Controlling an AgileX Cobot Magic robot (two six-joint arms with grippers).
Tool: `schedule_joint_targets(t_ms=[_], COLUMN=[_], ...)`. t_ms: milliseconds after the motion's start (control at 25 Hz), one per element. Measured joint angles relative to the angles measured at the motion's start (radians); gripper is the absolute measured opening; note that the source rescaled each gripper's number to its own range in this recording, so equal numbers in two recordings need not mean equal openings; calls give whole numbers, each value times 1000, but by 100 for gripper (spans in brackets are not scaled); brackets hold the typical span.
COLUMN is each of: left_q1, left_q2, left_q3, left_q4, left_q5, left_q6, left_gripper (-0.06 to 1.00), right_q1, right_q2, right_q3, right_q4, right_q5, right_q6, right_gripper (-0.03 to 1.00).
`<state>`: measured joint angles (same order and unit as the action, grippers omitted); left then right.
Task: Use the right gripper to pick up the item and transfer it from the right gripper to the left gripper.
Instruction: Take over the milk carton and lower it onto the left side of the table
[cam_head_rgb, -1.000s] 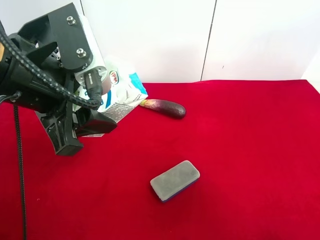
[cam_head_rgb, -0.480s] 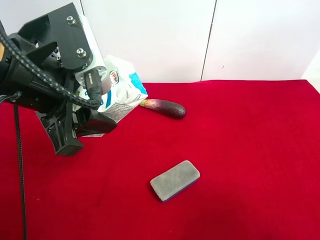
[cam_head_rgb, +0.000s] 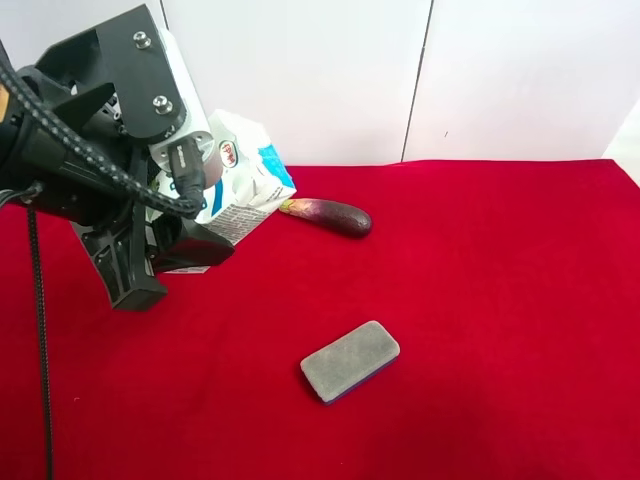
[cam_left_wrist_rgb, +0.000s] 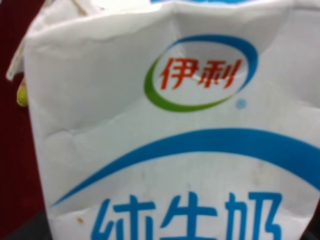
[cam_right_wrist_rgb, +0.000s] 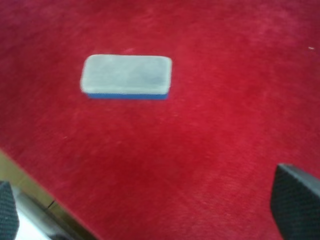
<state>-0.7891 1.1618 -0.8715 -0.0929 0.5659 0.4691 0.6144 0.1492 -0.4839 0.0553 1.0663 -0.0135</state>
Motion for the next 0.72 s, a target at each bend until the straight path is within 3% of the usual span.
schedule_joint_targets(t_ms=[240,360,600,720], left_q1=[0,0,2,13], left_q2=[0,0,4,32], left_q3=[0,0,0,0], left_q4=[0,0,18,58], left_q5=[0,0,25,97], left_q6=[0,-21,-129,-209], left_gripper=[0,0,0,0], right_q1=[-264,-355,-397,-397], right_q2=[-89,-147,-151,-151], right_q3=[2,2,4,5], right_q4=[0,0,0,0], right_q5=[-1,-2,-2,-2], right_q6=[0,0,0,0], right_gripper=[100,100,100,100])
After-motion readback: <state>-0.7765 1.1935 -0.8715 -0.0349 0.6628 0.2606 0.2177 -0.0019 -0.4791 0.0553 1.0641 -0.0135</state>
